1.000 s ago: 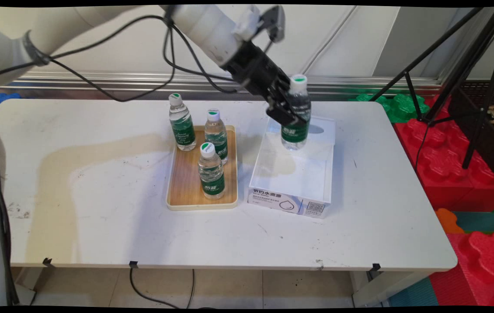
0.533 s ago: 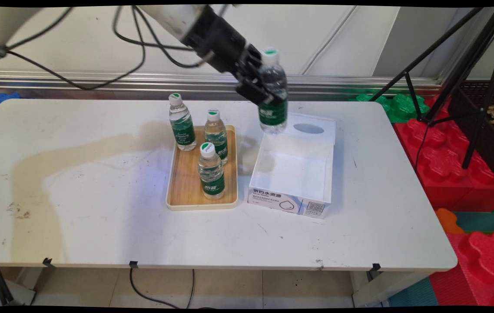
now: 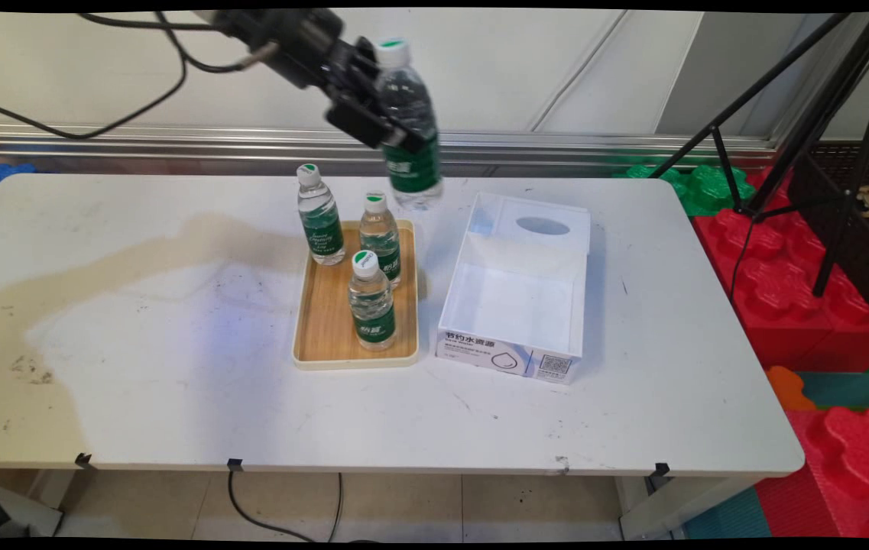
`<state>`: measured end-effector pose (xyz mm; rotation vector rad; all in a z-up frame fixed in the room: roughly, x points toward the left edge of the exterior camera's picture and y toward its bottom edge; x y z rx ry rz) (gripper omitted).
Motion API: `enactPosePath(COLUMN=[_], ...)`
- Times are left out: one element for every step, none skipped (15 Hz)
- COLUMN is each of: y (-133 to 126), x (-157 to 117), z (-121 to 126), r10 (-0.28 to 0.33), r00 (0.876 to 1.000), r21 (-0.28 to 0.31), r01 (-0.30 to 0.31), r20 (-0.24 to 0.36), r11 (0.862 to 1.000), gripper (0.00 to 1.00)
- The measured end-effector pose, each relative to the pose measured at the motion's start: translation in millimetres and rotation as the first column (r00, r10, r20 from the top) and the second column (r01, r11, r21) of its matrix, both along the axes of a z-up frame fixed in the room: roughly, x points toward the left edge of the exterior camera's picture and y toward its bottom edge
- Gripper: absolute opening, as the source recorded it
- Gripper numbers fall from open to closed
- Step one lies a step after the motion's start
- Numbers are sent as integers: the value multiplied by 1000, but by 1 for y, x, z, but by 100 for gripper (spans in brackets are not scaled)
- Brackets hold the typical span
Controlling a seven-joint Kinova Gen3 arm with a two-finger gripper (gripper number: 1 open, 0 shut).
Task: Place the picked object on the tray
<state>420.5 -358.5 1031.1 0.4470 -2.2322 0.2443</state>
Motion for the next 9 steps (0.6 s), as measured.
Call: enactPosePath(y=[3, 9, 14, 20, 23, 29, 32, 38, 41], x=[4, 13, 20, 29, 35, 43, 49, 57, 62], z=[2, 5, 7, 8, 9, 9, 9, 8, 7], r10=[1, 2, 4, 6, 8, 11, 14, 20, 24], r00=[1000, 1000, 1000, 1000, 1000, 999, 999, 999, 998], r21=[1, 4, 7, 9, 11, 14, 16, 21, 24], r01=[-1, -2, -4, -6, -8, -12, -14, -21, -25], r20=[1, 6, 12, 20, 25, 35, 42, 50, 56], r11=[1000, 1000, 1000, 1000, 1000, 1000, 1000, 1000, 999], gripper=[0, 0, 0, 0, 0, 0, 0, 0, 0])
